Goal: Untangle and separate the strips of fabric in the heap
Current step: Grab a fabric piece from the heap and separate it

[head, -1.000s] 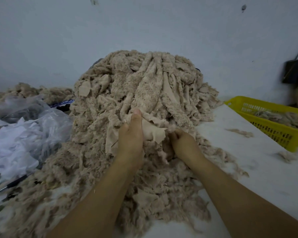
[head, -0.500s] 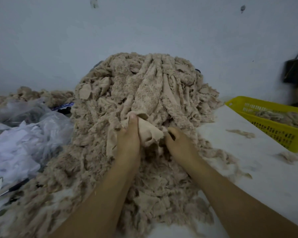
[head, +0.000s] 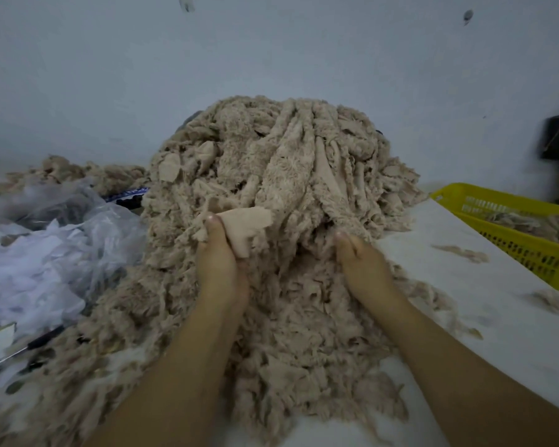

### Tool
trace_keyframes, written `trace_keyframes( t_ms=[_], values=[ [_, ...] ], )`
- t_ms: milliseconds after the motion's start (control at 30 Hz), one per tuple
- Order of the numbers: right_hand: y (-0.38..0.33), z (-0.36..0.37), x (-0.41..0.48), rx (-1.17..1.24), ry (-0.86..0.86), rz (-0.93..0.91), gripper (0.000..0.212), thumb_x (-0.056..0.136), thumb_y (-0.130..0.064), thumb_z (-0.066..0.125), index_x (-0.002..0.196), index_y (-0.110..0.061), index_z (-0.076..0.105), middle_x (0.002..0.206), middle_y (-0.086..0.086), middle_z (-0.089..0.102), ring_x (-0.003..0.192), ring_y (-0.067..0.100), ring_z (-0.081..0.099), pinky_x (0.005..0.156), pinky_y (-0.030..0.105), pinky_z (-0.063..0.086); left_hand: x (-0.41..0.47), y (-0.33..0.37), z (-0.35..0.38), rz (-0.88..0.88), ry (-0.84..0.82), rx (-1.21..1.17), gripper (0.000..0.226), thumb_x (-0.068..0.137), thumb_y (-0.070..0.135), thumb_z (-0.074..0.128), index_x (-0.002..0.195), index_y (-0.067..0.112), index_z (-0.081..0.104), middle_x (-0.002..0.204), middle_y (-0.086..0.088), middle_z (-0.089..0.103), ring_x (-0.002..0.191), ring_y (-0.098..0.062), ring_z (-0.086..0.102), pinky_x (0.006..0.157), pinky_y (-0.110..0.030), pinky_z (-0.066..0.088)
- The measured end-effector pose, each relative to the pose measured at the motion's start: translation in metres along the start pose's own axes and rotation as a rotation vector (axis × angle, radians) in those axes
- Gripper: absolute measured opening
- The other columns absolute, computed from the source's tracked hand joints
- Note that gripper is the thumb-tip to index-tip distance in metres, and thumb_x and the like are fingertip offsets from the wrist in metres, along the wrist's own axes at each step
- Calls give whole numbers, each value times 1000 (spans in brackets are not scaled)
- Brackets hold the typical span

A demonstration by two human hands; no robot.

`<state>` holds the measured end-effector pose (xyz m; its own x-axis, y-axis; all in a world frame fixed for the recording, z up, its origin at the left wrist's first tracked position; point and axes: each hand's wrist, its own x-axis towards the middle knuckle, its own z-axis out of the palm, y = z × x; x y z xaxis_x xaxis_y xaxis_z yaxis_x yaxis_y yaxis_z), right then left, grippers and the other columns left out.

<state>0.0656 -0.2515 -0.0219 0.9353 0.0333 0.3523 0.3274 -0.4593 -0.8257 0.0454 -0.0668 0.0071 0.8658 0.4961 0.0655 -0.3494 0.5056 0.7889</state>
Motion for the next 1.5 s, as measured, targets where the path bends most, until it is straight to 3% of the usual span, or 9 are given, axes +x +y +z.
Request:
trace_keyframes(
  t_ms=[233,333,467,733,900,1100,1267,1367,1500],
  values=[
    [-19,5,-9,79,137,-120,69,100,-62,25,59,-20,61,67,-4,61,63,5,56,65,32,44,-15,-24,4,35,-274,560,20,95,31,61,113,35,64,102,25,72,92,3,68,83,-22,56],
    [-20,2,-7,35,227,-225,38,98,-52,37,83,-21,54,93,-11,44,80,0,50,71,29,41,-17,-22,2,-5,-403,550,34,96,25,58,119,50,57,105,34,65,88,12,65,73,-13,55],
    [-19,5,-6,73,49,-160,62,84,-71,41,124,-25,51,120,-8,51,100,8,54,82,26,47,-23,-21,5,-21,-479,544,18,98,35,60,100,50,70,94,29,72,87,9,68,65,-8,52],
    [-13,4,-2,101,205,-135,30,102,-44,43,83,-22,49,73,1,52,63,9,48,50,20,34,-18,-22,7,-98,-321,232,33,103,36,48,99,20,76,102,-4,77,96,-16,73,74,-27,58],
    [-12,-5,0,249,328,-77,38,104,-40,41,68,-31,38,58,-15,47,50,-3,40,46,13,31,-2,-15,-2,-163,-159,84,33,101,44,48,98,16,66,73,-3,57,52,-11,50,54,-25,47],
    [-20,6,-9,166,148,-189,31,103,-41,44,77,-26,51,66,-7,53,57,-1,46,50,14,36,-14,-17,2,-235,-352,250,73,94,67,42,120,3,66,122,-11,68,111,-25,65,94,-36,55],
    [-19,11,-7,172,88,-139,35,98,-50,48,83,-18,47,65,1,54,52,11,50,47,22,38,-23,-28,4,-70,-539,498,23,83,50,70,96,31,71,76,8,73,72,-13,69,63,-22,54],
    [-17,9,-5,341,-16,-78,54,81,-76,49,101,-26,52,85,-15,65,71,0,61,58,17,46,-20,-27,5,-94,-483,414,11,93,20,66,100,24,75,94,-2,78,88,-19,74,70,-23,57],
    [-11,13,-5,142,-269,9,50,77,-77,53,107,-36,55,91,-20,66,81,-4,62,65,13,47,-23,-19,4,-90,-471,446,24,87,41,61,89,23,77,99,-3,76,95,-21,69,81,-29,54]
  ],
)
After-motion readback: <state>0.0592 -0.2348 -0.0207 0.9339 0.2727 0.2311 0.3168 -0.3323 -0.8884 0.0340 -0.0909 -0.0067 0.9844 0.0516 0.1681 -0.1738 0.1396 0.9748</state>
